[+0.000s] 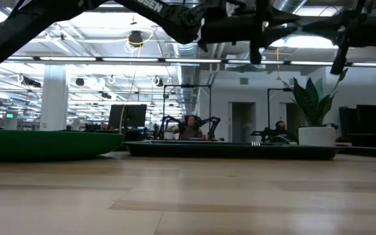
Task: Pick and place plate/cup/fork/spoon on tray
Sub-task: Put the orange spoon on the black tray to the right of the orange fork
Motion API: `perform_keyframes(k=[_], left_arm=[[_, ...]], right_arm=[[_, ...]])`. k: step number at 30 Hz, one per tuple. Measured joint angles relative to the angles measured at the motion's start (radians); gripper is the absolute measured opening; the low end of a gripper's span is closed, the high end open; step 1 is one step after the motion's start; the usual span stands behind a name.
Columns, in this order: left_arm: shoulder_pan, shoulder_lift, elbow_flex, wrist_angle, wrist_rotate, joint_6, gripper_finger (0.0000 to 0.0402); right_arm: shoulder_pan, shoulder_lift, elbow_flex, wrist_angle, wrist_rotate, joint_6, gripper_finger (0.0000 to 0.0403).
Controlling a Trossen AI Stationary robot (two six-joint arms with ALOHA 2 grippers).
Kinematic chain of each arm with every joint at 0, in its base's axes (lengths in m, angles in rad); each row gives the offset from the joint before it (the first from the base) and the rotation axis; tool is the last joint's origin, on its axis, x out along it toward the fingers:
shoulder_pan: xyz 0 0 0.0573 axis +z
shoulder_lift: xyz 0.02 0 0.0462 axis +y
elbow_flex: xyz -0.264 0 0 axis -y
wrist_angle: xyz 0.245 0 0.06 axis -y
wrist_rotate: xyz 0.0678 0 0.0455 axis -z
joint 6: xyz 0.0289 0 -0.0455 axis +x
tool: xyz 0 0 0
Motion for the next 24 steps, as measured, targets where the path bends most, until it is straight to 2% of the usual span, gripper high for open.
perform_keyframes(k=[3, 5, 9, 13, 17, 21, 24], left_arm=[[0.007, 0.012, -0.008, -0.082, 0.218, -0.104, 0.0145], [0.019, 0.012, -0.008, -0.140, 0.333, -0.142, 0.0163], [0.053, 0.006, -0.005, -0.304, 0.436, -0.147, 0.0182], [0.070, 0.003, -0.005, -0.447, 0.535, -0.133, 0.0184], [0.086, -0.030, -0.006, -0.635, 0.564, -0.022, 0.0183], [0.099, -0.097, -0.005, -0.830, 0.523, 0.141, 0.0183], [0.109, -0.148, -0.005, -0.975, 0.462, 0.241, 0.0183]], right_arm=[[-0.005, -0.006, 0.027, 0.032, 0.106, -0.051, 0.0002], [-0.014, -0.002, 0.042, 0.003, 0.118, -0.115, 0.0001], [-0.057, -0.005, 0.105, -0.033, 0.124, -0.213, 0.0001], [-0.101, -0.001, 0.187, -0.251, 0.123, -0.241, 0.0001], [-0.148, -0.002, 0.281, -0.498, 0.142, -0.252, 0.0001], [-0.203, -0.003, 0.392, -0.672, 0.156, -0.324, 0.0001], [-0.237, 0.009, 0.490, -0.878, 0.164, -0.338, 0.0001]])
